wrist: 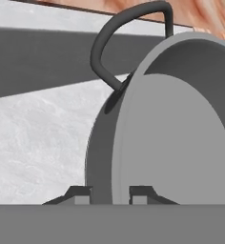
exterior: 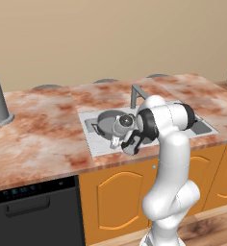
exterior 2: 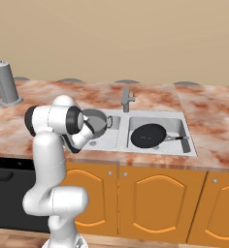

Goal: Move the pot and pan from the stove into the sink.

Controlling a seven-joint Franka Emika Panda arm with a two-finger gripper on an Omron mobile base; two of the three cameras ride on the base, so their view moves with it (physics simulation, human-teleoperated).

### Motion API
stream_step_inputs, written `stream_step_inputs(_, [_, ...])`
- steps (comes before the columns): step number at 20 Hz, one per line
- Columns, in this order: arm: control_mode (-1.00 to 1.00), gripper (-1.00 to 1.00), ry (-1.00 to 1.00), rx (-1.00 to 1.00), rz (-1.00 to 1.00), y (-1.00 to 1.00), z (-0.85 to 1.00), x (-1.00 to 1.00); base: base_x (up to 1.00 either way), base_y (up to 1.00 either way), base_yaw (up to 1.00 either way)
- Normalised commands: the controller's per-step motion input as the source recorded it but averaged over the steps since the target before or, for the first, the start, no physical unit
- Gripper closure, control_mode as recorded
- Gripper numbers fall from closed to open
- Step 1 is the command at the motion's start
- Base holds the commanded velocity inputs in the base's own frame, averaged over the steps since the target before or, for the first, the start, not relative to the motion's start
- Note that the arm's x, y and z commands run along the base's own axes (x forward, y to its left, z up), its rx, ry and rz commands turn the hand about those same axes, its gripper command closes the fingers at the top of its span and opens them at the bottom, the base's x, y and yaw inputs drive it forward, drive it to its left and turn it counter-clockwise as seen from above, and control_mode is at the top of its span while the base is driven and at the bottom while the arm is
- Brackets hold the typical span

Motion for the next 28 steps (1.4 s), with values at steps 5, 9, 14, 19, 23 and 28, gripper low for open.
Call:
stream_step_inputs(5, [-1.0,-1.0,0.0,0.0,0.0,0.0,0.02,0.0,0.0,0.0,0.0])
stream_step_inputs(9, [-1.0,-1.0,0.01,0.02,-0.04,0.0,0.24,0.0,0.0,0.0,0.0])
stream_step_inputs(14, [-1.0,-1.0,0.02,0.03,-0.05,0.0,0.55,0.0,0.0,0.0,0.0])
stream_step_inputs(19, [-1.0,-1.0,-0.01,0.04,-0.04,0.02,0.71,-0.13,0.0,0.0,0.0])
stream_step_inputs(23, [-1.0,-1.0,-0.17,0.01,0.0,0.03,0.76,-0.38,0.0,0.0,0.0])
stream_step_inputs(28, [-1.0,-1.0,-0.32,0.0,0.0,0.04,0.69,-0.55,0.0,0.0,0.0])
